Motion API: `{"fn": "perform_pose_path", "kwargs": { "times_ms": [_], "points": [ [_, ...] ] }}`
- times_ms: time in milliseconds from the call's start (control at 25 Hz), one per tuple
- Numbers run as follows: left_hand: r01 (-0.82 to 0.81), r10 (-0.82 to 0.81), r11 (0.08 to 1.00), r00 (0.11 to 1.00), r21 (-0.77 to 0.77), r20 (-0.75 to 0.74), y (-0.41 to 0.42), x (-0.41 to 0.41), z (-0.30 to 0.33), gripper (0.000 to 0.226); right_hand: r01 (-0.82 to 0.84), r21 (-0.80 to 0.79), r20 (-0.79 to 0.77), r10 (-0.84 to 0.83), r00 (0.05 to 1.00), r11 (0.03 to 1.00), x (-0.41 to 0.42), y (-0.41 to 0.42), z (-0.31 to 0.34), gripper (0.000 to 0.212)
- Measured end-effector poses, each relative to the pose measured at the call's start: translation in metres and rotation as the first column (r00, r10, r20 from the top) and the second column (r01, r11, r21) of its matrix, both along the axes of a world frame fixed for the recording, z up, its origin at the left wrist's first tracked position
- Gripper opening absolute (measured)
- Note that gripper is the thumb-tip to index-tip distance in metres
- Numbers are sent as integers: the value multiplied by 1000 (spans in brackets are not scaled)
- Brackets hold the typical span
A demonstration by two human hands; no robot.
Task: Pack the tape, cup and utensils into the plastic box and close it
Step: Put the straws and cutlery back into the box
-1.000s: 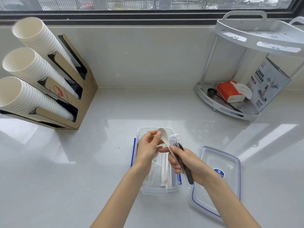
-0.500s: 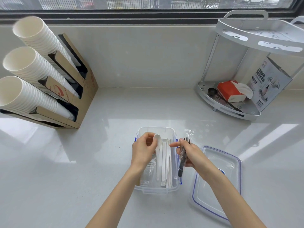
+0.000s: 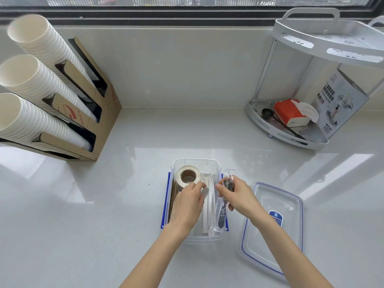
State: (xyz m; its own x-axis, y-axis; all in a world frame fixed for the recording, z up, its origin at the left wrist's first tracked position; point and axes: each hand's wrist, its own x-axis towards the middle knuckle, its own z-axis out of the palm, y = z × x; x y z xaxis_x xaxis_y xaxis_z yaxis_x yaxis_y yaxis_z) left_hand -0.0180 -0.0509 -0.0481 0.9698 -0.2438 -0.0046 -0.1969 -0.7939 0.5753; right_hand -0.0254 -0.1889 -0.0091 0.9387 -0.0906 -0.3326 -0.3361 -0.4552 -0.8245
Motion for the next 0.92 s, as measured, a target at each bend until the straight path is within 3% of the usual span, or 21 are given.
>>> {"fn": "perform_pose_path", "kwargs": {
  "times_ms": [160,280,520,920],
  "points": [
    [-6,6,1000,1000,22,7,5,0,-1,31,-44,-67,-34,42,999,997,3,2,0,26],
    [15,-15,997,1000,71,-1,5,-1,1,36,-102,-118,-12,101,995,988,5,4,2,14],
    [17,-10,991,998,133,-57,9,-3,4,34,-189,-322,-51,182,982,928,10,15,-1,34],
    [-7,8,1000,995,11,-99,19,5,11,31,-435,-421,-277,344,897,796,20,38,-3,8]
  ]
}}
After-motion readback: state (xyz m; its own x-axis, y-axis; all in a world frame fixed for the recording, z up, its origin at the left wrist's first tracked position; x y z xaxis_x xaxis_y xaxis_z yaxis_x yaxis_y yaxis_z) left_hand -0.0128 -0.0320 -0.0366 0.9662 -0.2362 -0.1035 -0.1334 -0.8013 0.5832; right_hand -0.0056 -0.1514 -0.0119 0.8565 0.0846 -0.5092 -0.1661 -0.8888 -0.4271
